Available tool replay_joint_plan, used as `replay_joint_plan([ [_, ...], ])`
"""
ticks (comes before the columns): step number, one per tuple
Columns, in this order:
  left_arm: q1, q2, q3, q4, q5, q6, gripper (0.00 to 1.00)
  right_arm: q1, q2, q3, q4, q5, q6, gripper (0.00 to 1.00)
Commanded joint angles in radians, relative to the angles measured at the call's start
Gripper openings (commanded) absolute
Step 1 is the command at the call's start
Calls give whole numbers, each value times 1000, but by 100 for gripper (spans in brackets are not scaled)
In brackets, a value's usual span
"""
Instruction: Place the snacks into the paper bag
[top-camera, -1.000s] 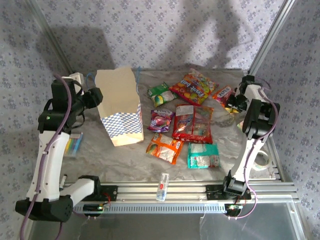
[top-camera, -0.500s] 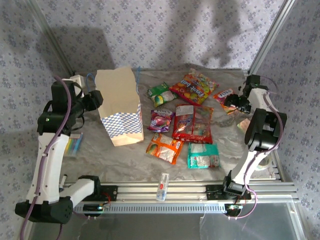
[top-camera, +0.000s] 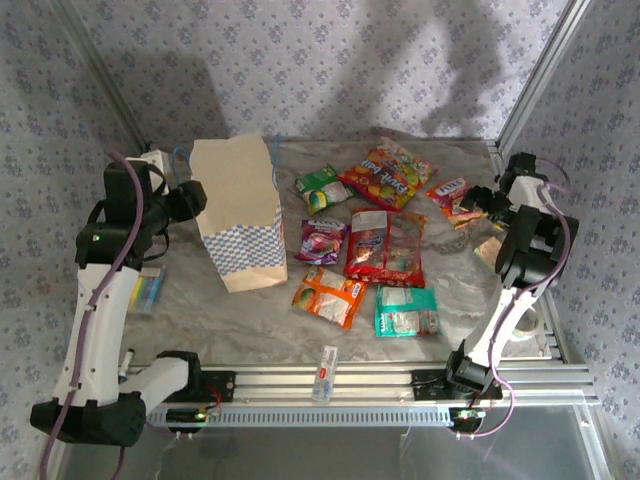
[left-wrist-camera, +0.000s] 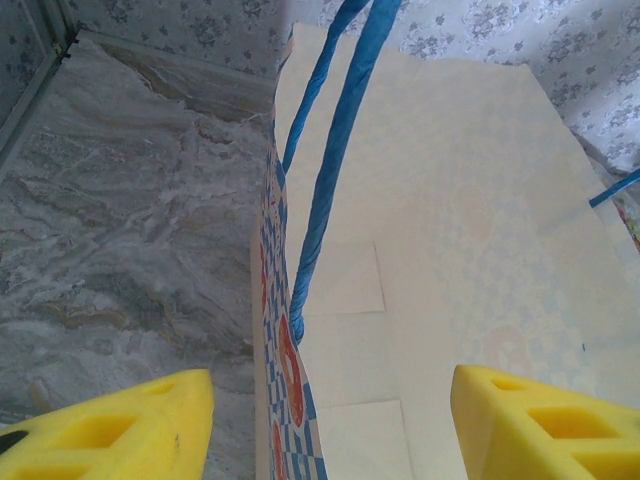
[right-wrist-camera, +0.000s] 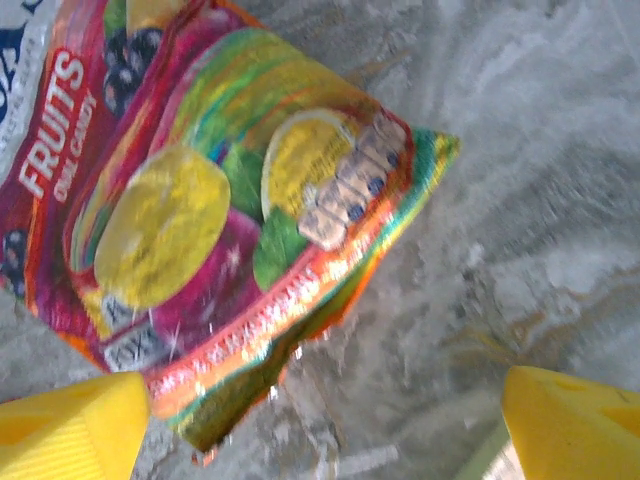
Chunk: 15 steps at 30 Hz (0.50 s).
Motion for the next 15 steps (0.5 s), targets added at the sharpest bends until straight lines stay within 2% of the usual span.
replay_joint_plan([
  [1,3,9,49,-21,6,15,64,0,59,46,31,-58,48,92],
  [7,3,27,61,-29,-8,20,64,14,108,90,87,-103,78,90],
  [15,1,47,67,-21,-4,14,64,41,167,165,61,-103,108,85],
])
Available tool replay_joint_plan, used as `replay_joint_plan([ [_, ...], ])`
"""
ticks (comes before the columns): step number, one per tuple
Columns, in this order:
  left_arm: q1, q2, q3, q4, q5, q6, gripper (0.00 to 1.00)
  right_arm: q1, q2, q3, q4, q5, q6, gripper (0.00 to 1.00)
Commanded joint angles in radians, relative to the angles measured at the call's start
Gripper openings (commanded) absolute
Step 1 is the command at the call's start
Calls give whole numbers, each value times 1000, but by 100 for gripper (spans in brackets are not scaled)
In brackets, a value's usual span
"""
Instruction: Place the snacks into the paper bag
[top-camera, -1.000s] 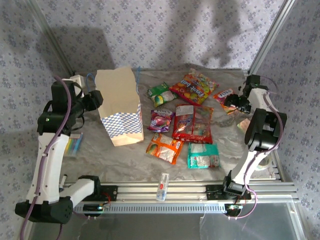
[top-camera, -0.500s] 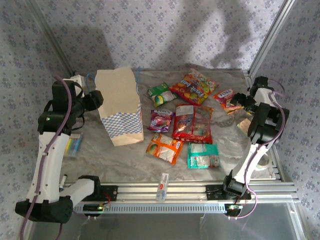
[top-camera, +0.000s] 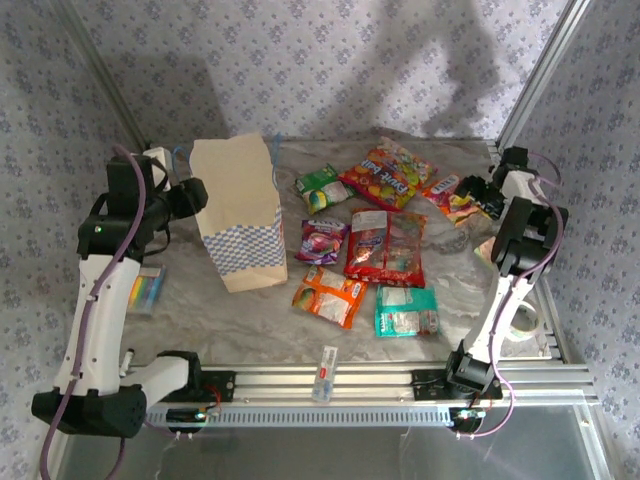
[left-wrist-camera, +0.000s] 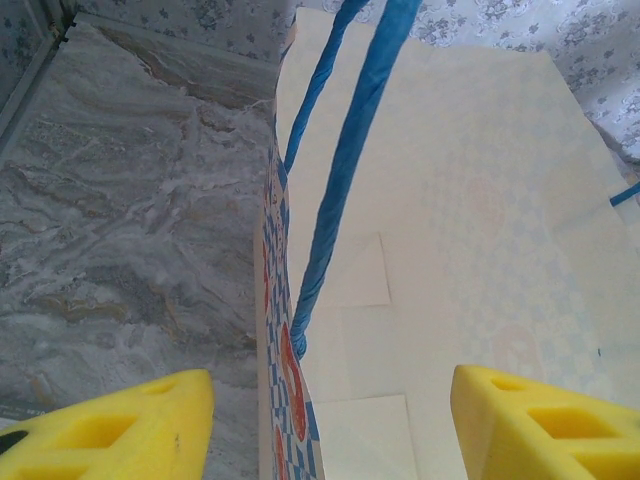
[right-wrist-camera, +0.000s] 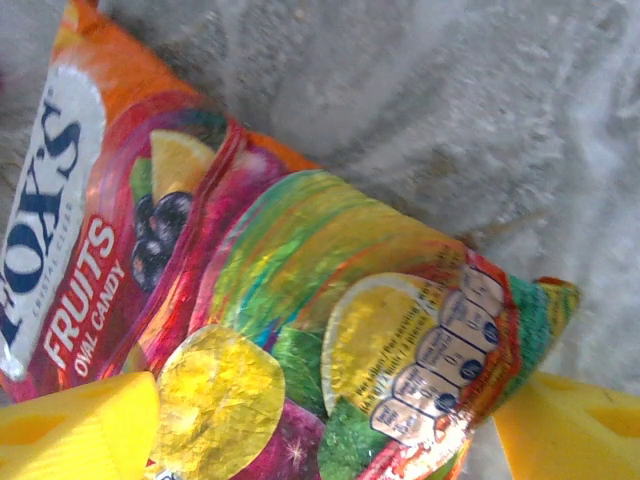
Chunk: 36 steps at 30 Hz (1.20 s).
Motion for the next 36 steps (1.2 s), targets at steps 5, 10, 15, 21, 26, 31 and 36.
replay_joint_plan([
  [5,0,20,45,-10,5,7,64,6,46,3,14,-35,64,77],
  [10,0,12,45,-16,5,5,64,9,49,-17,22,-32,82,61],
  [15,-4,-1,42,-25,5,0,64,9,25,-43,35,-39,85,43],
  [21,-6,-18,40,-32,6,-3,64,-1,3,-56,23,-75,84,52],
  [26,-7,-27,37,-38,5,-8,64,-5,-8,-72,19,-72,82,44],
  [31,-8,-36,39,-45,1,-8,64,-7,-10,-78,4,-55,81,37],
  [36,-8,-39,41,-44,-3,-12,64,-7,-11,-74,1,-71,75,31],
])
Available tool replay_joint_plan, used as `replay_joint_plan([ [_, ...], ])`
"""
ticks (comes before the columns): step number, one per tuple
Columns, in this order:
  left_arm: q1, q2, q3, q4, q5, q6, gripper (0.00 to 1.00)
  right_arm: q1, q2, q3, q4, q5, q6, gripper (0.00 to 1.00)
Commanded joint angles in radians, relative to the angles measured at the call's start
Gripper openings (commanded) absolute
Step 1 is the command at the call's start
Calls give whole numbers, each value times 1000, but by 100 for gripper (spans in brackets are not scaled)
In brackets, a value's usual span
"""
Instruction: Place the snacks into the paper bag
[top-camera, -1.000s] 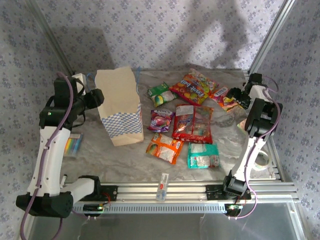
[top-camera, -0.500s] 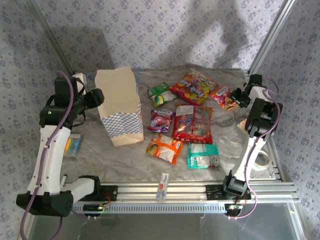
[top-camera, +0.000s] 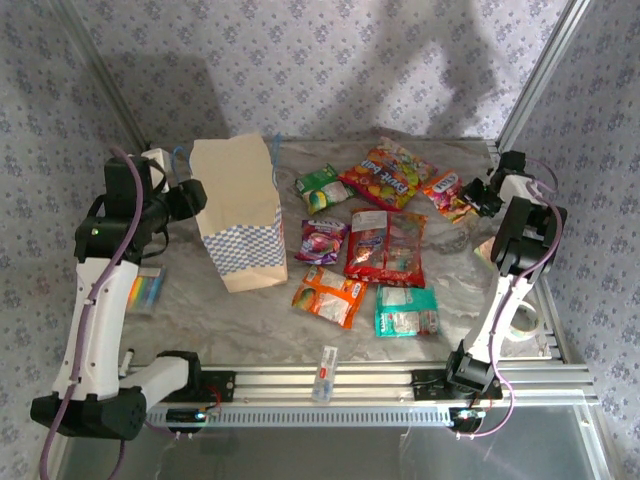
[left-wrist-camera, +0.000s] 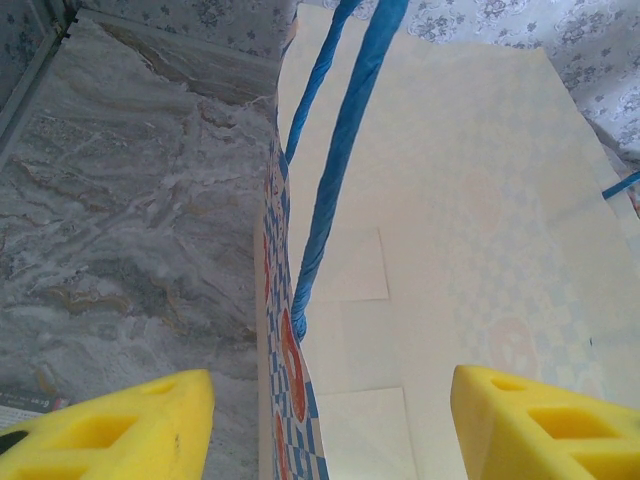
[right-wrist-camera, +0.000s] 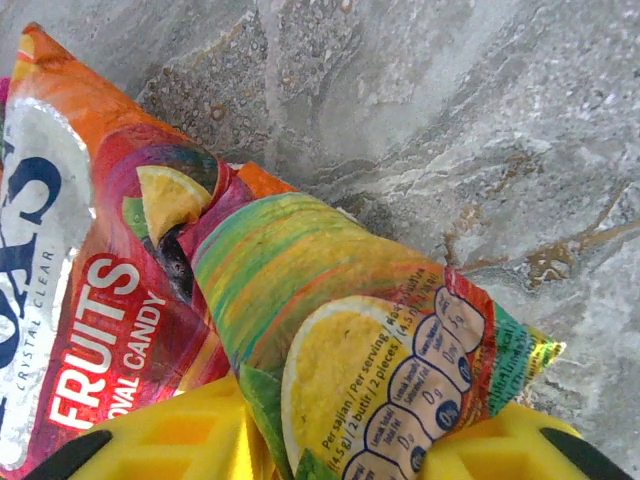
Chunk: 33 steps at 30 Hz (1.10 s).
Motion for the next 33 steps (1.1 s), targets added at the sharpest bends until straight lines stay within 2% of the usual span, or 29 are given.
replay_joint_plan([
  [1,-6,-26,27,-15,-3,-10,64,-5,-12,-17,-79,1,-7,29],
  [5,-7,-26,26,-14,-2,-13,64,-5,-17,-18,-92,5,-9,23],
  [14,-7,-17,37,-23,9,-4,65,6,-89,-80,-83,-1,-22,20],
  [27,-7,11,90,-27,37,23,66,65,-258,-211,-4,19,-28,9],
  [33,-3,63,127,-38,41,34,66,93,-352,-275,41,49,-43,7],
])
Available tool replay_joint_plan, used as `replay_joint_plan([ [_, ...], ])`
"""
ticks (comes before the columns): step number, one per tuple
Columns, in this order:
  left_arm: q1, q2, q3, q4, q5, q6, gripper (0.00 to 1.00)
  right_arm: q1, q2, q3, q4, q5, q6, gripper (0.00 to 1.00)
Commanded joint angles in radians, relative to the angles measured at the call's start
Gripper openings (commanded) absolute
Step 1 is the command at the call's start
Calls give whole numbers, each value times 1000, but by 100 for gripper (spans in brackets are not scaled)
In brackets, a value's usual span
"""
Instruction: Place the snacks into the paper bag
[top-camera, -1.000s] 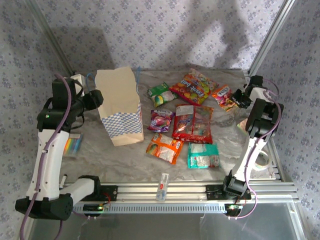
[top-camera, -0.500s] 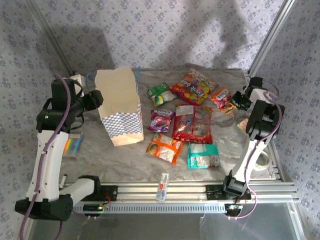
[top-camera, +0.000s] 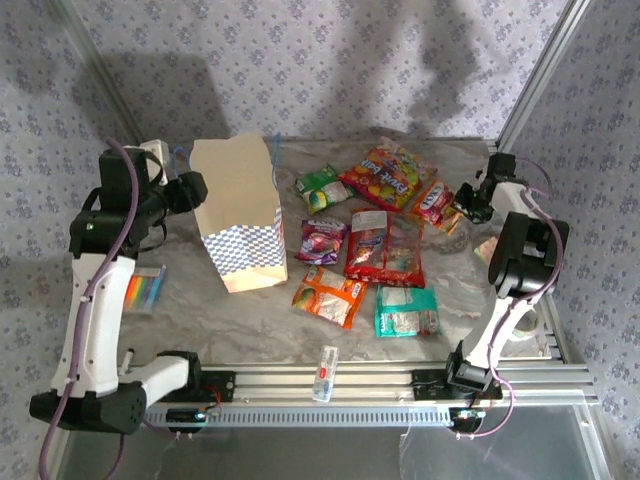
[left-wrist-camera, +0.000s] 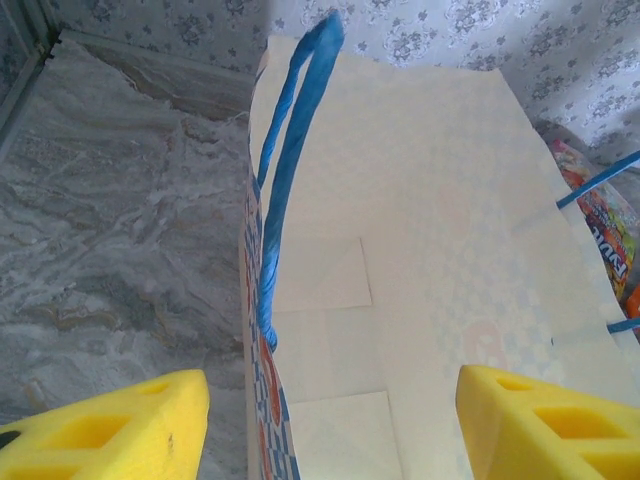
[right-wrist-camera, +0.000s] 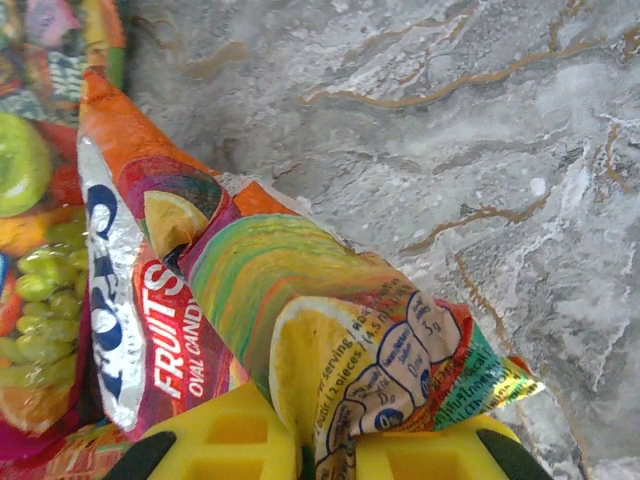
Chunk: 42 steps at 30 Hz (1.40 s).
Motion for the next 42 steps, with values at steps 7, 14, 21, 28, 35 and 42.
replay_joint_plan([
  [7,17,72,63,-20,12,-5,60,37,-185,-59,25,-2,-24,7],
  [14,43,72,48,6,31,-52,52,103,-322,-124,27,58,-15,8],
  [21,60,66,-5,20,78,-61,55,202,-432,-149,12,103,-9,7],
  [28,61,73,-49,14,64,-61,57,283,-528,-121,-5,140,9,7],
  [35,61,88,-105,63,98,-84,53,368,-631,-65,-7,181,24,7],
  [42,61,102,-137,90,126,-85,37,432,-717,-13,-45,238,24,8],
])
